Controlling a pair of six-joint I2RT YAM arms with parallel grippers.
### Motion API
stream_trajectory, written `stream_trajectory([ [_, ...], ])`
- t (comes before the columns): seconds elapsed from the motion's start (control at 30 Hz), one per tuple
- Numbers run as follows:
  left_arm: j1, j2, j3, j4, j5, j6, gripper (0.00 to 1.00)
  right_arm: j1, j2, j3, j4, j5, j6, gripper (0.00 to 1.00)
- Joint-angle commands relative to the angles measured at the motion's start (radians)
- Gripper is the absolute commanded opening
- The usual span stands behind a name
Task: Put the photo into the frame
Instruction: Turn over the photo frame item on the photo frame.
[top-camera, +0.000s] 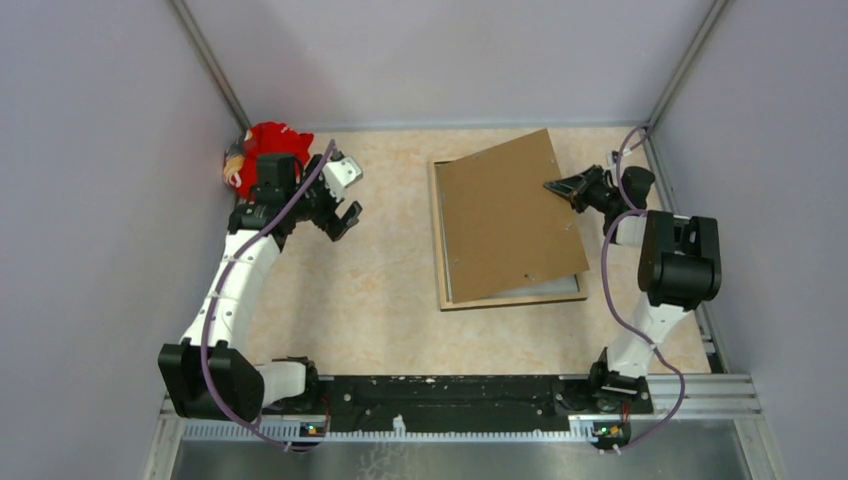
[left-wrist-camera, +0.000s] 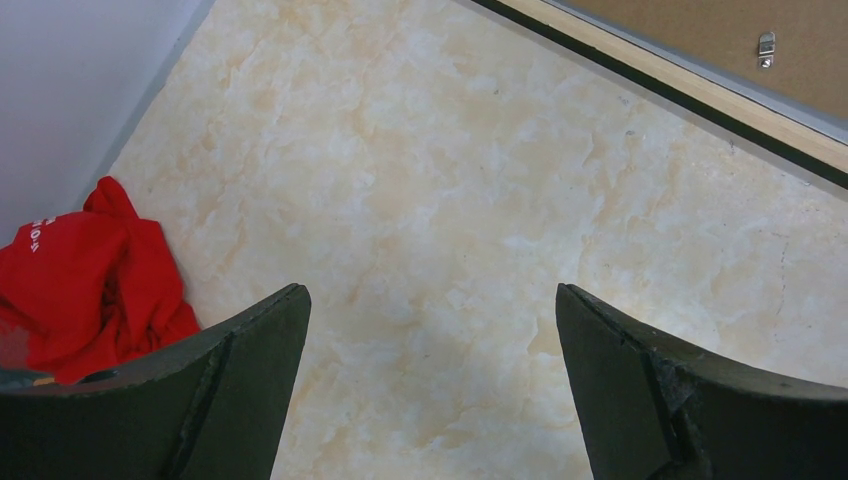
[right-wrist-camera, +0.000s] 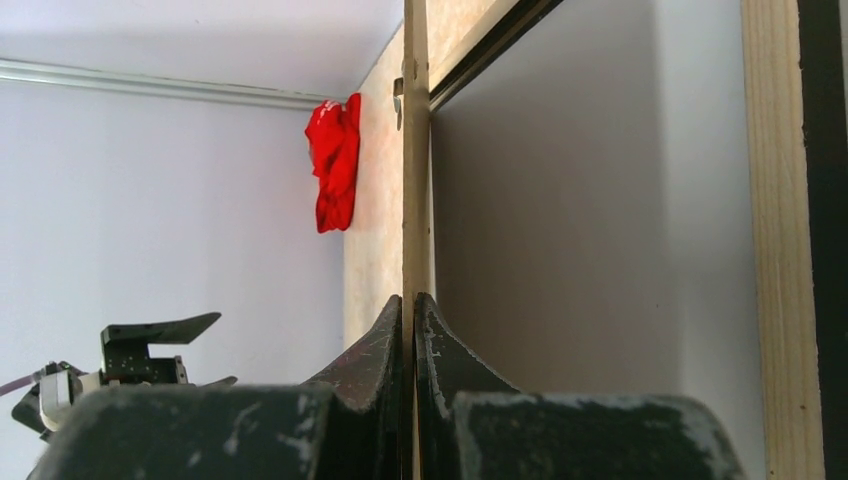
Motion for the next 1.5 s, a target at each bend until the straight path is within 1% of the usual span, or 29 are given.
stream_trajectory([
  [0.0, -0.003, -0.009, -0.012, 0.033, 0.021, -0.012, 0.99, -0.001, 0.016, 0.005, 0.136, -0.01, 0.038, 0.0],
  [0.3, -0.003, -0.012, -0.015, 0.021, 0.026, -0.01, 0.99, -0.002, 0.033, 0.008, 0.166, 0.011, 0.043, 0.0],
  [0.7, -0.003, -0.013, -0.017, 0.018, 0.025, -0.004, 0.99, 0.002, 0.04, 0.011, 0.136, 0.016, 0.016, 0.0],
  [0.87, -0.003, -0.012, -0.02, 0.019, 0.028, -0.007, 0.99, 0.025, 0.038, 0.008, 0.112, 0.026, -0.008, 0.0],
  [1.27, -0.003, -0.014, -0.032, 0.018, 0.027, -0.003, 0.99, 0.089, 0.012, -0.032, 0.086, 0.116, -0.017, 0.0],
  [1.47, -0.003, -0.009, -0.041, 0.021, 0.029, -0.002, 0.99, 0.132, -0.019, -0.069, 0.041, 0.179, -0.06, 0.0],
])
